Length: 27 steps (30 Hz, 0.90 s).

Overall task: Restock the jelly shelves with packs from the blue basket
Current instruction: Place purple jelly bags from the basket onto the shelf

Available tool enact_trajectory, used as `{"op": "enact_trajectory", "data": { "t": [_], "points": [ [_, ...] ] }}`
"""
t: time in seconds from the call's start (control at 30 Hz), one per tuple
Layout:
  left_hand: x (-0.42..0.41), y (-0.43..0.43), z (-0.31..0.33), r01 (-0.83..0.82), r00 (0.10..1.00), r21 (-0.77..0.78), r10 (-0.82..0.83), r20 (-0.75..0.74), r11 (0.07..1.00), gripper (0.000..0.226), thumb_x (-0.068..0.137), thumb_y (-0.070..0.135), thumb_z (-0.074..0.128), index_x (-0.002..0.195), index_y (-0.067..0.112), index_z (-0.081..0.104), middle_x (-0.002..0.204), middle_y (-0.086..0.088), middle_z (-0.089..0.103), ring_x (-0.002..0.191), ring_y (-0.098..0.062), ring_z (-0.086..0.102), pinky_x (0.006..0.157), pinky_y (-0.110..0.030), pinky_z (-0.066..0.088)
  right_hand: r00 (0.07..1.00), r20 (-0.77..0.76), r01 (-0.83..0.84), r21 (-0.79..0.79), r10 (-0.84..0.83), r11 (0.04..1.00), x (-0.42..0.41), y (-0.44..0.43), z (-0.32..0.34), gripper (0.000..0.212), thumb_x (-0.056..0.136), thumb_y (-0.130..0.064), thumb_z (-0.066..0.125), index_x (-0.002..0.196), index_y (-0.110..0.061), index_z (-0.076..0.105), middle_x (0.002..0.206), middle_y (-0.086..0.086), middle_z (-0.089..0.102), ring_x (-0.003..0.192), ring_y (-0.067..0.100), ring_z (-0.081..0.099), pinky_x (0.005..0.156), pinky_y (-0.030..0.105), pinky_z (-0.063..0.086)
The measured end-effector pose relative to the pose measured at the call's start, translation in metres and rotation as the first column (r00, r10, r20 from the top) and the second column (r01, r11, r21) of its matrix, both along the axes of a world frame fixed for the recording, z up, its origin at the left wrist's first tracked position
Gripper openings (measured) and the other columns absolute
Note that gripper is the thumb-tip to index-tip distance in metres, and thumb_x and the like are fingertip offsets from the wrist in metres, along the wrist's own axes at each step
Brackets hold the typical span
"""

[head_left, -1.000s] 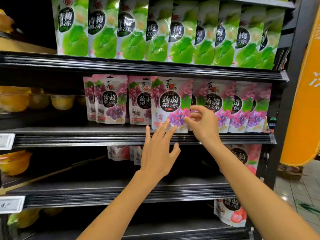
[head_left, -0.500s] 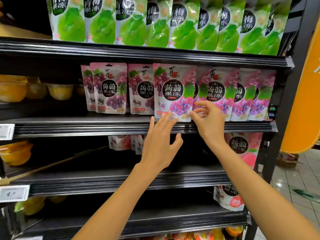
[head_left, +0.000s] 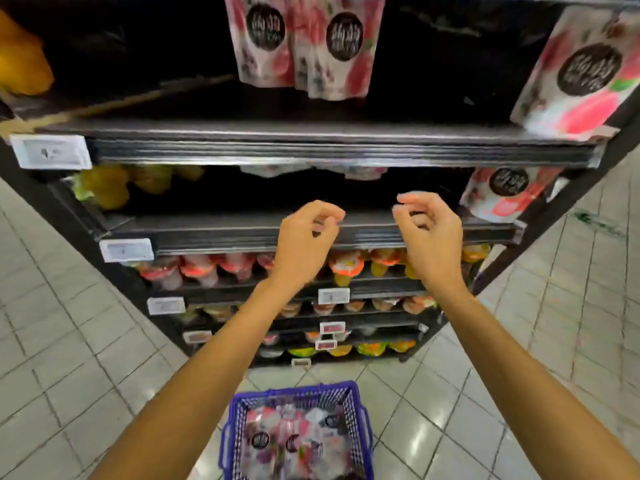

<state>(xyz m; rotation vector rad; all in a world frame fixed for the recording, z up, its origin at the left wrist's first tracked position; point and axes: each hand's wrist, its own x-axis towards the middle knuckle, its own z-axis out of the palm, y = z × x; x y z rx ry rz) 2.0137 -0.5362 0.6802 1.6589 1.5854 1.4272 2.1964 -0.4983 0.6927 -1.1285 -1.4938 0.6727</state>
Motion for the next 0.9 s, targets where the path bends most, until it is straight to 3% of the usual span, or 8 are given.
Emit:
{"op": "enact_trajectory", "data": {
  "t": [0.1, 0.27, 0.37, 0.47, 0.57, 0.73, 0.83, 0.9],
  "points": [
    [-0.014, -0.034, -0.087, 0.004, 0.994, -0.244, 0.022, 0.105, 0.97, 0.016, 0.096, 0.005, 0.056, 0.1, 0.009, 0.071, 0.101, 0.002, 0.071, 0.087, 0.001, 0.062, 0.081, -0.011, 0.048, 0.999, 0.047, 0.0, -0.212, 0.01, 0.977, -0.006, -0.032, -0.083, 0.008, 0.092, -0.013, 0.064, 0.099, -0.012, 0.068, 0.078, -0.003, 0.065, 0.058, 0.001, 0.055, 0.057, 0.015, 0.043],
    [-0.018, -0.106, -0.244, 0.024, 0.955, -0.544, 0.142, 0.261, 0.839, 0.012, 0.092, -0.005, 0.06, 0.099, -0.003, 0.07, 0.101, -0.016, 0.071, 0.093, -0.026, 0.067, 0.089, -0.041, 0.053, 0.992, 0.128, 0.051, -0.524, 0.02, 0.85, -0.008, -0.095, -0.23, 0.005, 0.092, -0.01, 0.066, 0.095, -0.015, 0.067, 0.082, -0.004, 0.068, 0.065, -0.004, 0.059, 0.058, 0.01, 0.046],
    [-0.013, -0.144, -0.327, 0.004, 0.939, -0.656, 0.222, 0.261, 0.755, 0.019, 0.088, -0.014, 0.058, 0.095, 0.0, 0.069, 0.095, -0.016, 0.069, 0.08, -0.005, 0.064, 0.079, -0.032, 0.051, 0.985, 0.146, 0.037, -0.692, 0.09, 0.721, -0.003, -0.126, -0.313, 0.009, 0.091, 0.0, 0.064, 0.099, 0.004, 0.066, 0.096, 0.017, 0.068, 0.076, 0.019, 0.062, 0.069, 0.022, 0.05],
    [-0.005, -0.172, -0.403, -0.037, 0.941, -0.717, 0.265, 0.209, 0.696, 0.014, 0.086, -0.016, 0.06, 0.088, -0.007, 0.07, 0.085, -0.012, 0.066, 0.076, -0.011, 0.058, 0.071, -0.013, 0.044, 0.972, 0.173, 0.052, -0.816, 0.158, 0.576, 0.009, -0.148, -0.389, 0.021, 0.09, 0.012, 0.057, 0.093, -0.008, 0.064, 0.089, 0.008, 0.064, 0.073, -0.002, 0.061, 0.07, 0.014, 0.047],
    [0.004, -0.192, -0.476, -0.043, 0.924, -0.808, 0.331, 0.192, 0.588, 0.018, 0.088, -0.013, 0.06, 0.087, 0.002, 0.07, 0.072, -0.011, 0.062, 0.065, -0.015, 0.052, 0.069, -0.028, 0.044, 0.909, 0.278, 0.09, -0.859, 0.311, 0.504, 0.02, -0.162, -0.463, 0.023, 0.091, 0.001, 0.057, 0.101, -0.017, 0.069, 0.09, -0.001, 0.063, 0.076, -0.003, 0.057, 0.068, 0.006, 0.044],
    [0.02, -0.202, -0.59, 0.041, 0.902, -0.915, 0.379, 0.206, 0.401, 0.036, 0.092, -0.001, 0.059, 0.072, 0.028, 0.066, 0.071, 0.004, 0.065, 0.067, -0.019, 0.062, 0.07, -0.034, 0.05, 0.878, 0.355, 0.168, -0.857, 0.321, 0.486, 0.029, -0.163, -0.583, 0.014, 0.087, 0.004, 0.063, 0.098, 0.001, 0.071, 0.103, 0.017, 0.071, 0.097, 0.032, 0.066, 0.083, 0.035, 0.052],
    [0.031, -0.198, -0.652, 0.11, 0.849, -0.959, 0.477, 0.228, 0.261, 0.035, 0.093, 0.001, 0.057, 0.07, 0.026, 0.066, 0.072, -0.005, 0.063, 0.072, -0.023, 0.06, 0.07, -0.035, 0.05, 0.825, 0.4, 0.2, -0.868, 0.4, 0.455, 0.034, -0.157, -0.653, 0.016, 0.089, 0.0, 0.06, 0.1, -0.001, 0.071, 0.108, 0.015, 0.071, 0.101, 0.031, 0.065, 0.075, 0.017, 0.04],
    [0.04, -0.194, -0.692, 0.136, 0.814, -0.978, 0.545, 0.202, 0.159, 0.031, 0.093, 0.001, 0.055, 0.069, 0.019, 0.062, 0.077, -0.012, 0.06, 0.078, -0.025, 0.058, 0.073, -0.037, 0.052, 0.811, 0.402, 0.224, -0.884, 0.425, 0.41, 0.035, -0.152, -0.697, 0.021, 0.09, -0.003, 0.059, 0.108, -0.002, 0.07, 0.114, 0.013, 0.069, 0.103, 0.028, 0.063, 0.075, 0.015, 0.038]
  ]
}}
